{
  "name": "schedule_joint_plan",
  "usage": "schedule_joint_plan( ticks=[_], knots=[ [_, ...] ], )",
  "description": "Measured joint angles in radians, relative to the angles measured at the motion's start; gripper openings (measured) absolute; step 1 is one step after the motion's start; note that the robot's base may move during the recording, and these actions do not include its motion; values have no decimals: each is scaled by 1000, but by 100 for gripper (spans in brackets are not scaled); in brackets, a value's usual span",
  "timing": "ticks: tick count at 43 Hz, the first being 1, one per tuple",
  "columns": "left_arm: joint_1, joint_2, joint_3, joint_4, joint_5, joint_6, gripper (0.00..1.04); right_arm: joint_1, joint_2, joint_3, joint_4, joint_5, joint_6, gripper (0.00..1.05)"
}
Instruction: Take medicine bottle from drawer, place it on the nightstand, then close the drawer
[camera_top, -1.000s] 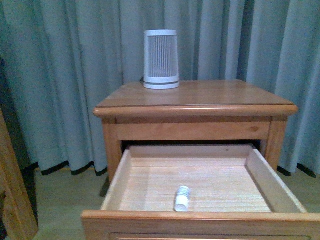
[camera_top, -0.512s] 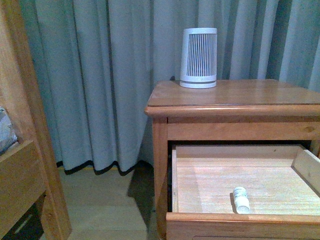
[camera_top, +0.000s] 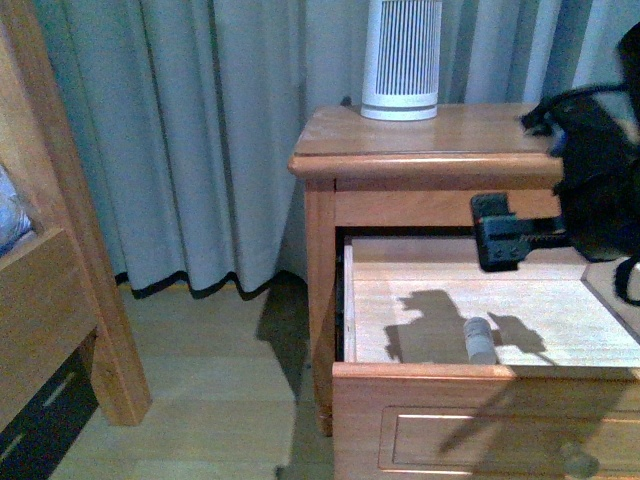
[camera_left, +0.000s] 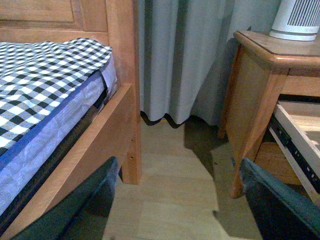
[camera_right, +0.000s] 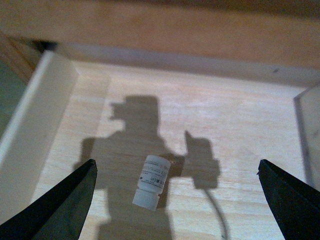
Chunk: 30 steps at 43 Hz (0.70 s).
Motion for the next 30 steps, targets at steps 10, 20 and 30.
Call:
schedule_joint_plan(
  ticks=[10,20,30],
  knots=[
    [0,0,0,0,0,2,98,38,376,223,-44,42,36,98],
    [0,0,0,0,0,2,98,62,497,340,-74,73,45,87],
    [0,0,0,0,0,2,98,73,487,323,-56,63,46,43]
  ],
)
